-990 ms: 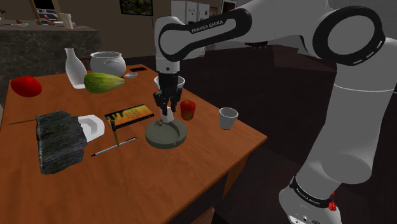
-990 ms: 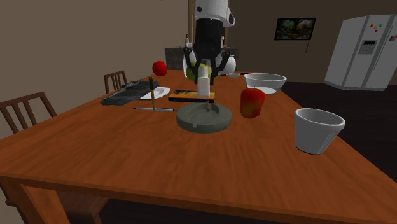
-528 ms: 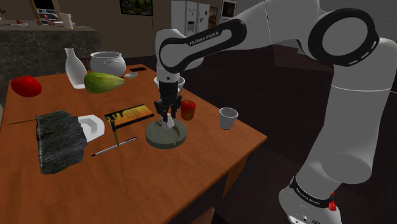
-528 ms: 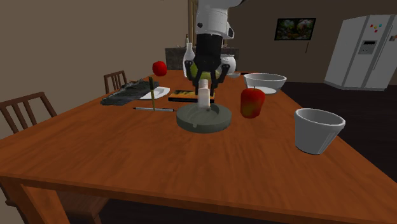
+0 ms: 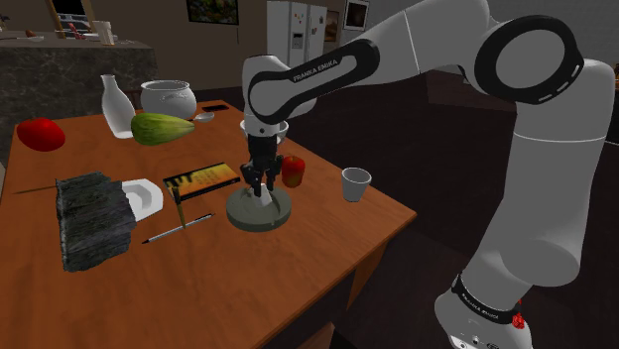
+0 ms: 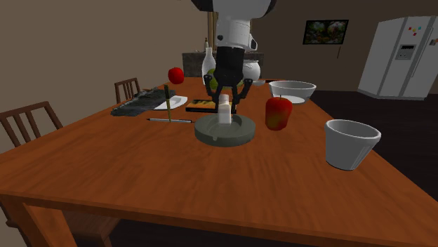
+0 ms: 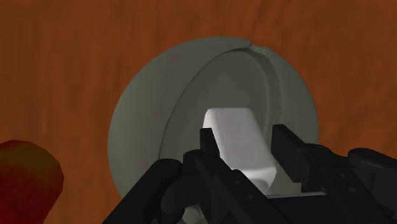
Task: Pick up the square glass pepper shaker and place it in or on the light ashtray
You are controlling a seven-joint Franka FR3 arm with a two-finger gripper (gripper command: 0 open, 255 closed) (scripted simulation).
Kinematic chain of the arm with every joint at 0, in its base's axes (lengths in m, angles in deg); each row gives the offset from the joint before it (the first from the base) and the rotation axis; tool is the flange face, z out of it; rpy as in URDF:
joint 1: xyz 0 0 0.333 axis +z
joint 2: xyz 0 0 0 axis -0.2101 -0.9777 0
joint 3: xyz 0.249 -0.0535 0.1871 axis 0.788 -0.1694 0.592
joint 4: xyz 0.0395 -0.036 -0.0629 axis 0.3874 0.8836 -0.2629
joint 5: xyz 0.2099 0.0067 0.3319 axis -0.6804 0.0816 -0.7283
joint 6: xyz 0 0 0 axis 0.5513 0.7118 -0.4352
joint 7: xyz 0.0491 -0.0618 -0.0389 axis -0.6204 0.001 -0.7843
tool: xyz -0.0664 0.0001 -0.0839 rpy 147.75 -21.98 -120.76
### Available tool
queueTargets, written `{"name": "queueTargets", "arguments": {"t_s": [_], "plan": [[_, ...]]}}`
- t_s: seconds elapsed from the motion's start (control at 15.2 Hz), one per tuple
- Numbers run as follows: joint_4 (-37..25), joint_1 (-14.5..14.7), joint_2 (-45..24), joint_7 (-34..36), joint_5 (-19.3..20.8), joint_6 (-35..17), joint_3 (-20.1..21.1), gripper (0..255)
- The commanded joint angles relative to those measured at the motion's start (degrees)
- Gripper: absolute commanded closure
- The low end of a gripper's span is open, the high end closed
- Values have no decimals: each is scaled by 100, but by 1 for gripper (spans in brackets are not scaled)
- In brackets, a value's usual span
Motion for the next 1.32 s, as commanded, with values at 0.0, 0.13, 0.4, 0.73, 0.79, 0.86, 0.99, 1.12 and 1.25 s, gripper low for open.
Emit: {"name": "queueTargets", "arguments": {"t_s": [0.0,0.13,0.4,0.73,0.79,0.86,0.99,1.12,1.25], "plan": [[0,0,-1,-1,0,-2,0,255],[0,0,-1,0,0,-1,0,255],[0,0,-1,0,0,-1,0,0],[-416,-34,125,-9,-13,541,-8,0],[-539,-41,147,-9,-14,687,-11,0],[-540,-41,147,-9,-14,687,-11,0],[-539,-41,147,-9,-14,687,-11,0],[-540,-41,147,-9,-14,687,-11,0],[-540,-41,147,-9,-14,687,-11,0]]}}
